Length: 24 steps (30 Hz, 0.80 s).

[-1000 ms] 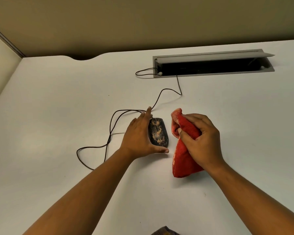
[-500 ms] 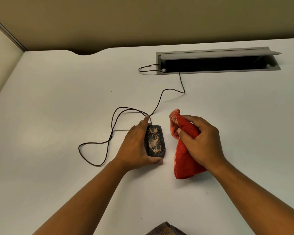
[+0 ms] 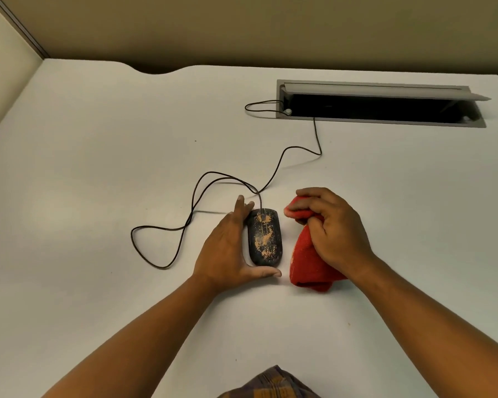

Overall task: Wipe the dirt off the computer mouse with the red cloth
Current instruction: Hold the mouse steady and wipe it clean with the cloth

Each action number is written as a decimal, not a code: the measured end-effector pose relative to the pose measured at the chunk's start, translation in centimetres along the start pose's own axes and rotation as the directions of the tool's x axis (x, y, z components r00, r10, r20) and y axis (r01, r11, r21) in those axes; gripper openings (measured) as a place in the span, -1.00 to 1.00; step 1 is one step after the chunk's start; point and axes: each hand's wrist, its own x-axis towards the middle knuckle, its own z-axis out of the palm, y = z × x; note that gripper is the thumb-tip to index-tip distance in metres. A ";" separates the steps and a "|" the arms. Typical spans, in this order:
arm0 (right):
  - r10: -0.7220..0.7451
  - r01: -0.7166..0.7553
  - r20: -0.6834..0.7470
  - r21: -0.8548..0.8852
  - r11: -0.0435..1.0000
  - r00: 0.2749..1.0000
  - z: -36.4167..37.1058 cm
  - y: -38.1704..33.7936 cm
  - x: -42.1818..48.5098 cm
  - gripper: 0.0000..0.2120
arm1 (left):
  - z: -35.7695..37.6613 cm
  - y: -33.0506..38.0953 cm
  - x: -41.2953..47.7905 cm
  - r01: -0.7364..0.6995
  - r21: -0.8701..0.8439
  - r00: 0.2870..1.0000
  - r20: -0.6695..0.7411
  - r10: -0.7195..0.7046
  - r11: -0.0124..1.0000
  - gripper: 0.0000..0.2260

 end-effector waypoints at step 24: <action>-0.027 0.124 0.234 -0.411 0.903 0.972 2.8 -0.7 3.2 -0.84 | -0.1 0.3 0.5 0.008 0.087 0.999 -0.035 -0.005 0.996 0.28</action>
